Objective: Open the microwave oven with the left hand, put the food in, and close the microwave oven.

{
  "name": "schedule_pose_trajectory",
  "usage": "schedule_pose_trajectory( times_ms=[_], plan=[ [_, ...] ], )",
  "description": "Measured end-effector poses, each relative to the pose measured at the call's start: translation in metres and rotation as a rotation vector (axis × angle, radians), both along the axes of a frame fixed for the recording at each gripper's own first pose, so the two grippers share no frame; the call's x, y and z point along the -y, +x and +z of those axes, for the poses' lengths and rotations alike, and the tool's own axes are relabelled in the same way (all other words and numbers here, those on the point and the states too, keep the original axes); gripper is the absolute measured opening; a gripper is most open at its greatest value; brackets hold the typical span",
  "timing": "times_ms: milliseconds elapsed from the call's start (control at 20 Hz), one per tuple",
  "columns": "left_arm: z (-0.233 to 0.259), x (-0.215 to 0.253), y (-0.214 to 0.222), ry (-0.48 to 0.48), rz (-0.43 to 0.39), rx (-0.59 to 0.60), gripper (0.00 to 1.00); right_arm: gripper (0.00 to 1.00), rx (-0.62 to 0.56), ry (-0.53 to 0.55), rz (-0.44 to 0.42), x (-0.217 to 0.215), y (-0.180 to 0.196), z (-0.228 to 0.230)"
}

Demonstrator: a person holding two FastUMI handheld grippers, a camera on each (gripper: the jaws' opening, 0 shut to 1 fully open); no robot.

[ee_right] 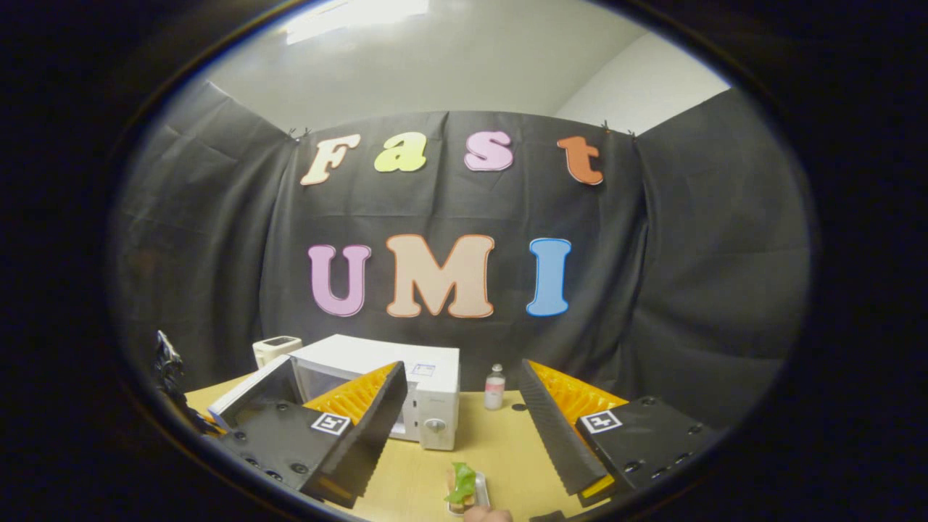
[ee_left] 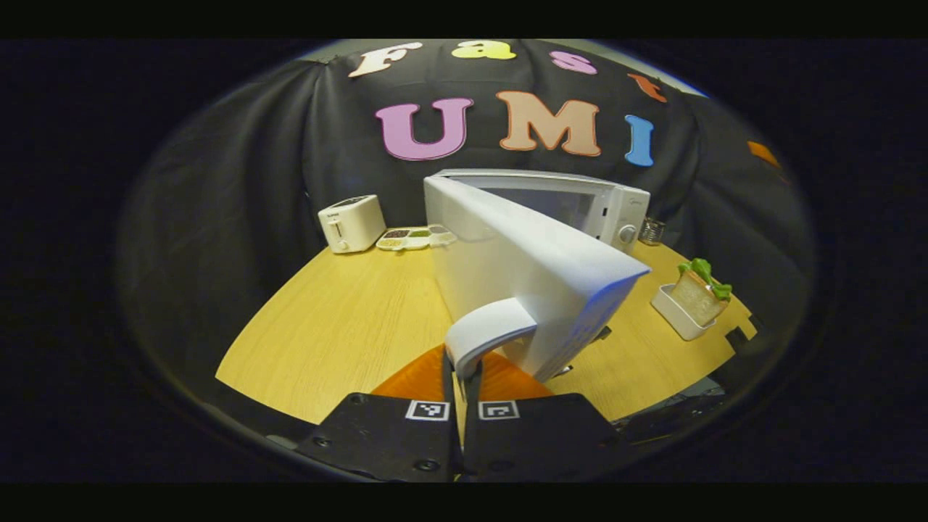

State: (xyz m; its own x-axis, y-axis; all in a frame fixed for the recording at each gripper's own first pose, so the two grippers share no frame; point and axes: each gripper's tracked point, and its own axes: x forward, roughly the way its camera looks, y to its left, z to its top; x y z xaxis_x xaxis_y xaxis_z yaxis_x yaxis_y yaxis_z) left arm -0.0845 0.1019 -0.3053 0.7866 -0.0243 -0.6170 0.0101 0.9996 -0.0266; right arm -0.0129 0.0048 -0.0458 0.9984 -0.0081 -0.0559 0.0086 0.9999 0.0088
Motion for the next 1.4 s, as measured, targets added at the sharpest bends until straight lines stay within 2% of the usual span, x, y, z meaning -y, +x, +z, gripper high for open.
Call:
schedule_pose_trajectory(
  times_ms=[500,1100,1150,1250,1400],
  plan=[
    [0.001,-0.016,-0.004,0.001,-0.056,-0.011,0.00,0.96,-0.017,-0.042,0.036,-0.018,0.007,-0.006],
    [0.000,-0.020,-0.004,-0.035,-0.050,-0.013,0.02,0.96,-0.052,-0.078,0.060,-0.025,0.014,-0.023],
    [-0.002,-0.021,-0.004,-0.033,-0.046,-0.013,0.11,0.96,-0.054,-0.076,0.063,-0.026,0.014,-0.025],
    [-0.002,-0.019,-0.003,-0.026,-0.068,-0.005,0.34,0.96,-0.065,-0.059,0.070,-0.027,0.014,-0.030],
    [0.008,-0.021,0.002,0.039,-0.102,0.027,0.92,0.97,-0.076,-0.064,0.072,-0.026,0.012,-0.035]
  ],
)
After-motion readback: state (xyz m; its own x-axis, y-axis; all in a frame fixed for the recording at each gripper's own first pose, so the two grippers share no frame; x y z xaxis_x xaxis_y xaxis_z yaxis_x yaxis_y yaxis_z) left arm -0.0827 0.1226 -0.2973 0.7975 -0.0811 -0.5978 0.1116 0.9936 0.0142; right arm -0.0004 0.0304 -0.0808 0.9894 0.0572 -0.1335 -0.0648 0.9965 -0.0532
